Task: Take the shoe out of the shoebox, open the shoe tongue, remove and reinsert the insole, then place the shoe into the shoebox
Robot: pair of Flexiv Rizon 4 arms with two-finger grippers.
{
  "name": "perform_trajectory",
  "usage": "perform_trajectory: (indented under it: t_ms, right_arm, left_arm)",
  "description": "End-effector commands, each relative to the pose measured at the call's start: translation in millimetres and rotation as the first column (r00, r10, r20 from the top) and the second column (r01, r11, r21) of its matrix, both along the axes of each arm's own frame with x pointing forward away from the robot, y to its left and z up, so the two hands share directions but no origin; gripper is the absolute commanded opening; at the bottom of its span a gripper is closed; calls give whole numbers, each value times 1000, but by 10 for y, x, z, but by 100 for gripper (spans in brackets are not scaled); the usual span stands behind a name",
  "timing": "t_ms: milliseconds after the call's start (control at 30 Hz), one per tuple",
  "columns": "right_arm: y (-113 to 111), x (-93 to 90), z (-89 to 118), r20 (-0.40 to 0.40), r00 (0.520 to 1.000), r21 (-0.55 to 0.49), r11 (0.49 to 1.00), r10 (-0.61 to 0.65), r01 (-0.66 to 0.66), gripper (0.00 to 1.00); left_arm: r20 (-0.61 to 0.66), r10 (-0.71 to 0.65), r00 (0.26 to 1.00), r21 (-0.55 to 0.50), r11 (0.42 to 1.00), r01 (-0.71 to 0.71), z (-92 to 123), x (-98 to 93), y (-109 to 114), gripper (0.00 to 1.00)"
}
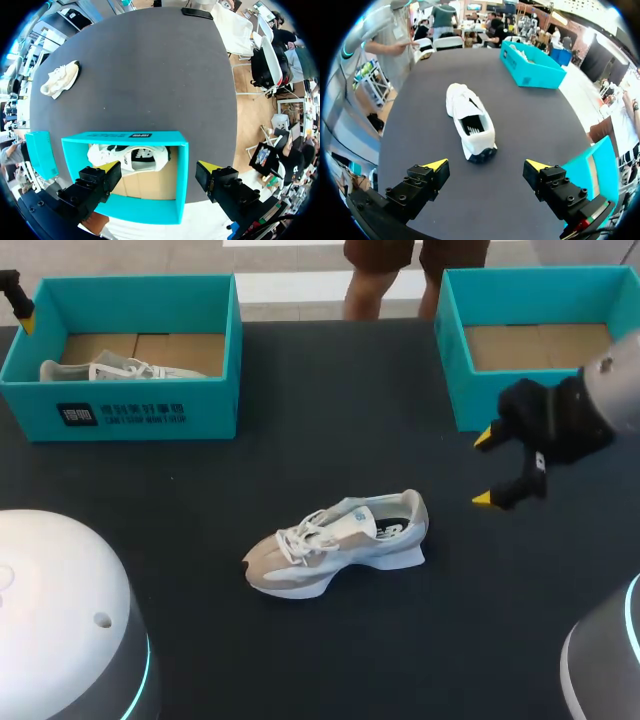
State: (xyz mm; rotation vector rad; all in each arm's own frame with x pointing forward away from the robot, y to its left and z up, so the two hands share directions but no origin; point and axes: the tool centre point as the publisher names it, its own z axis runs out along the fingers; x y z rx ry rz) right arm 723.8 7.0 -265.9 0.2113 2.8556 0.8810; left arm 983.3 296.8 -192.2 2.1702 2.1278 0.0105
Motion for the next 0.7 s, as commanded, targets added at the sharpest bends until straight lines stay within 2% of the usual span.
perform_trajectory:
  t_ms: [33, 67, 700]
  right_arm:
    - [69, 9, -335, 23, 998, 346, 936, 58, -63, 100]
    - [67, 5, -417, -19, 999, 279, 960, 31, -24, 100]
    - [67, 5, -417, -19, 999, 279, 960, 31, -24, 100]
  left_arm:
    - [2, 0, 1000, 2, 1000, 0, -1, -6, -1, 100]
    - [2, 0, 1000, 2, 1000, 0, -1, -6, -1, 100]
    - [2, 0, 1000, 2, 1000, 0, -1, -6, -1, 100]
